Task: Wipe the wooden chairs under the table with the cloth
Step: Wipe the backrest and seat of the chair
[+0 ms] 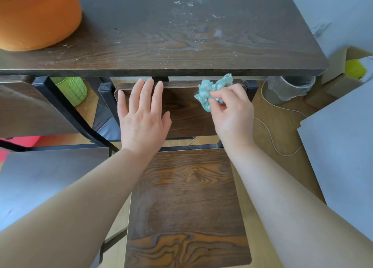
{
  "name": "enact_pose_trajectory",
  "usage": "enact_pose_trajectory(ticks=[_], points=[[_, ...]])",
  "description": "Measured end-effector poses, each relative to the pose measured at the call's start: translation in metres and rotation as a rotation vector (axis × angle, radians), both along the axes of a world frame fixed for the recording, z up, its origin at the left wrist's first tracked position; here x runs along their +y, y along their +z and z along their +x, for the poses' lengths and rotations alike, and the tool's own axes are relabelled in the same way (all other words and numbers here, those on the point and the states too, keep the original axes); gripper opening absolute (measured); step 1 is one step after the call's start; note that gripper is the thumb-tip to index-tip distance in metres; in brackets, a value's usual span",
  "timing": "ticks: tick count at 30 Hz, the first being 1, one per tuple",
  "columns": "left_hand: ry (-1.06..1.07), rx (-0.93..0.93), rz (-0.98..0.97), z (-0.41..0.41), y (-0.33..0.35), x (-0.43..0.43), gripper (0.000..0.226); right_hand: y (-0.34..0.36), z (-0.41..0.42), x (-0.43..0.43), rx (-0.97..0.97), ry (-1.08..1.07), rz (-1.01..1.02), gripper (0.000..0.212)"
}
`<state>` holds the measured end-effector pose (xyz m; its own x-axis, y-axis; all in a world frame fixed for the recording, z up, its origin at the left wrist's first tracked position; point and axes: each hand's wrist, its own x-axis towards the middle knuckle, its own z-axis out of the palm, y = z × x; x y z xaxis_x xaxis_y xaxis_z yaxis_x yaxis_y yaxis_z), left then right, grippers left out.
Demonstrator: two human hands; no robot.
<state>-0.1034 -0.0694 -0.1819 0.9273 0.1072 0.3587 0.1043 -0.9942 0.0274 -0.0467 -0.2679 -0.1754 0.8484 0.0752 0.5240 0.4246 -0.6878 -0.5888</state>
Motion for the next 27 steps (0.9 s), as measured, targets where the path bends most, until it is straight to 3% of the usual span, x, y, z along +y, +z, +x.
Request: enact_pose_trajectory(ticks=[9,16,27], points=[[0.05,-0.118,-0.019,0.009,-0.02,-0.009,0.064,-0.032,-0.005,0.009,-0.055,-0.015,0.11,0.019],[0.05,-0.155,-0.026,0.011,-0.026,-0.008,0.066,-0.089,-0.031,0.009,0.138,0.0,0.077,0.034],[0.016,-0.079,-0.027,0.007,-0.017,-0.007,0.071,-0.122,-0.048,0.011,0.399,-0.093,-0.042,0.016]])
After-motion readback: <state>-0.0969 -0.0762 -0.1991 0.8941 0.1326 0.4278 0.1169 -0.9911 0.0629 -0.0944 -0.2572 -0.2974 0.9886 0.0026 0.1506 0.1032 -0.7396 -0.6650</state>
